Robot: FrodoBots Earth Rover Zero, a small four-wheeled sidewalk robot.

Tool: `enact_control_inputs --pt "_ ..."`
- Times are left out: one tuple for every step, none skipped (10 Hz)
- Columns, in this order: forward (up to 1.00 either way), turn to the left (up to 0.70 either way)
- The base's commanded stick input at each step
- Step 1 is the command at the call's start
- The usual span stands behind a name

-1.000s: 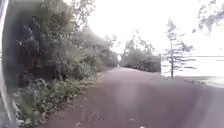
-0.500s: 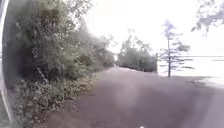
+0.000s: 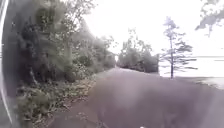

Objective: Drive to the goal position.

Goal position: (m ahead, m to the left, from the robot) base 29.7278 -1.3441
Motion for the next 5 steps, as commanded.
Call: enact_control_inputs --pt "0.70 0.01" --pt "0.70 0.01" --pt "0.70 0.01" --pt "0.70 0.00" --pt "0.70 -0.09"
